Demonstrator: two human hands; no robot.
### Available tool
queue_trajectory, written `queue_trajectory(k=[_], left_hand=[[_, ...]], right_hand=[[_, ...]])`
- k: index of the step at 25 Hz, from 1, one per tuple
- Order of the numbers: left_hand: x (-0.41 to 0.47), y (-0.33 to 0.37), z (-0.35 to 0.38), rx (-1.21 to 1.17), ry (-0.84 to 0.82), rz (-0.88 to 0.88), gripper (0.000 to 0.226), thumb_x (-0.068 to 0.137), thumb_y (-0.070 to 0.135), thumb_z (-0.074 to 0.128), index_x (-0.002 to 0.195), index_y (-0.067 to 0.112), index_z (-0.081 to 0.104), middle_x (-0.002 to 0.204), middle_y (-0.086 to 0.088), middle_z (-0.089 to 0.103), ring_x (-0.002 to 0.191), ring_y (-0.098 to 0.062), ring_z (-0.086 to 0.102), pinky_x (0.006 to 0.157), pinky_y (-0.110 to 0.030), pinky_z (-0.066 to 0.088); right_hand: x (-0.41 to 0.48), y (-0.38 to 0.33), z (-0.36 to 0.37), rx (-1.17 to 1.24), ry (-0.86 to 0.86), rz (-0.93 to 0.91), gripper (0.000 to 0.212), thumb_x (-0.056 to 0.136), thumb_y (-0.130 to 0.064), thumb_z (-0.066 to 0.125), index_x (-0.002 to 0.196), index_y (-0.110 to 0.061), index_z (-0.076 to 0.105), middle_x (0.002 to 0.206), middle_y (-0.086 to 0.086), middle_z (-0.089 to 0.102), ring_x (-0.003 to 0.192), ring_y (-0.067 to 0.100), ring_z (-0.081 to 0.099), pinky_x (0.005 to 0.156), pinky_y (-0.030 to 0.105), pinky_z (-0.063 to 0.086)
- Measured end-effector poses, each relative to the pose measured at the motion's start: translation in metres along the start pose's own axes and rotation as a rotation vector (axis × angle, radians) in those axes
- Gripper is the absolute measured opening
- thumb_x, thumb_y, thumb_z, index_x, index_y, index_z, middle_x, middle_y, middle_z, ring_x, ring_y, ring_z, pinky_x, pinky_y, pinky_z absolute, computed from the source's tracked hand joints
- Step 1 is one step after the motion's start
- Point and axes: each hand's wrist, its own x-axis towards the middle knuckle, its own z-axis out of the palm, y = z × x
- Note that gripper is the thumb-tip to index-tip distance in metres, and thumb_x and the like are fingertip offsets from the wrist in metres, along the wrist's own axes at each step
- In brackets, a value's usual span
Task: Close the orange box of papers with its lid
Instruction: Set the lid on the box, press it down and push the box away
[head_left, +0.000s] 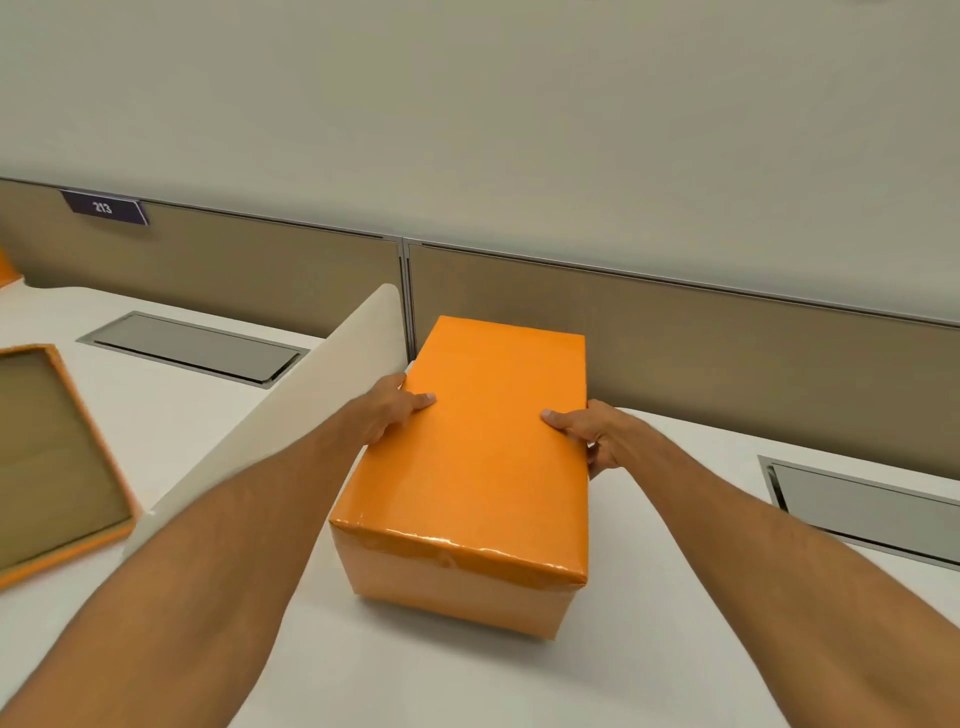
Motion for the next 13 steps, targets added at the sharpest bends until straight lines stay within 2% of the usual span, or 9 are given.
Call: queue_trajectory(k=[3,8,13], left_hand=[[0.023,-0.002,-0.018,0.040,0.008,0.010,0.069,0.092,0.033,0.063,0.150,0.016,0.030,0.146,-0.011,0.045,0.126,-0.036,0.049,0.105,-0.050,0.040],[0.050,-0.004,-0.039,0.075,0.013,0.023,0.077,0.092,0.035,0.061,0.154,0.020,0.019,0.151,-0.011,0.039,0.130,-0.036,0.047,0.106,-0.051,0.038],[0.067,-0.002,-0.052,0.113,0.033,0.037,0.072,0.093,0.038,0.058,0.153,0.021,0.022,0.150,-0.010,0.041,0.129,-0.035,0.048,0.105,-0.050,0.039]], right_hand=[[0.016,-0.010,0.021,0.010,0.000,0.009,0.081,0.084,-0.032,0.073,0.149,-0.013,0.030,0.151,0.019,0.038,0.135,0.046,0.039,0.102,0.073,0.034],[0.034,-0.024,0.045,0.028,0.035,0.011,0.082,0.083,-0.032,0.075,0.148,-0.014,0.029,0.150,0.019,0.038,0.135,0.046,0.039,0.098,0.074,0.036],[0.045,-0.033,0.059,0.046,0.039,0.011,0.082,0.082,-0.032,0.075,0.148,-0.015,0.028,0.151,0.018,0.037,0.136,0.047,0.037,0.099,0.075,0.035]])
